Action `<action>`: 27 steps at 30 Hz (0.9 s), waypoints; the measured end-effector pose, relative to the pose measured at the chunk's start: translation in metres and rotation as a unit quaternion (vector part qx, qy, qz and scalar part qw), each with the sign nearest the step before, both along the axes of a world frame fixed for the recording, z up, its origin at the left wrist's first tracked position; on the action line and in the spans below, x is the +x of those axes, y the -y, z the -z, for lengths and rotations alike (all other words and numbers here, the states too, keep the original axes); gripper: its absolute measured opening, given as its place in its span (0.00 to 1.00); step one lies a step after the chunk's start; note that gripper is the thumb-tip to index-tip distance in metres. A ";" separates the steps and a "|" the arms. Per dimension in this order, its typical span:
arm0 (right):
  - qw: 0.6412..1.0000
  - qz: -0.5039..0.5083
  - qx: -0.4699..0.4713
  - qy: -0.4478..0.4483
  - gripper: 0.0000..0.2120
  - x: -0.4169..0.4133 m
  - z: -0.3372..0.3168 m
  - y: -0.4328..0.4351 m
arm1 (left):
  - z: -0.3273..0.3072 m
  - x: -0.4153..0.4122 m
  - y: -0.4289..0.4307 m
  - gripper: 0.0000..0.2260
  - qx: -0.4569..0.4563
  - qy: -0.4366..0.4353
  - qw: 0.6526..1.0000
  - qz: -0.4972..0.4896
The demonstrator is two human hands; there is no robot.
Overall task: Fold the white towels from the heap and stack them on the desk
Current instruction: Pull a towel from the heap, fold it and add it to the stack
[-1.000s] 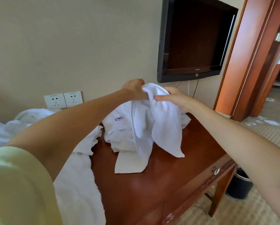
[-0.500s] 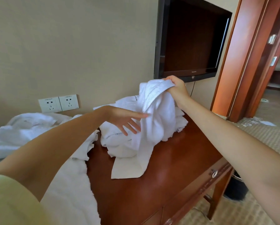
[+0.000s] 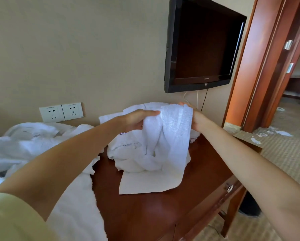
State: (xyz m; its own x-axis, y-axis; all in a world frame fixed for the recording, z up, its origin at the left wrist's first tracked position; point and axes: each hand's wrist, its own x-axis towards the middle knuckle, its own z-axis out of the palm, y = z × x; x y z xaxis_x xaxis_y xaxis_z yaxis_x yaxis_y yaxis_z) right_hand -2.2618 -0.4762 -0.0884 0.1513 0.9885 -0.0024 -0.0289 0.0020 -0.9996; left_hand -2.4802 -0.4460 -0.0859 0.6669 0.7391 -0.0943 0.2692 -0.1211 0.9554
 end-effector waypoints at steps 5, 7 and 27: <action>0.999 0.033 0.012 -0.025 0.06 0.036 0.004 0.008 | -0.018 0.000 -0.006 0.06 0.054 0.025 0.990 -0.130; 0.997 0.070 0.007 -0.007 0.11 0.051 0.001 0.014 | -0.022 -0.006 -0.014 0.04 0.057 0.056 0.980 -0.184; 0.992 -0.068 0.066 -0.081 0.09 -0.030 -0.047 0.012 | -0.076 0.008 0.025 0.22 0.448 -0.061 0.889 -0.069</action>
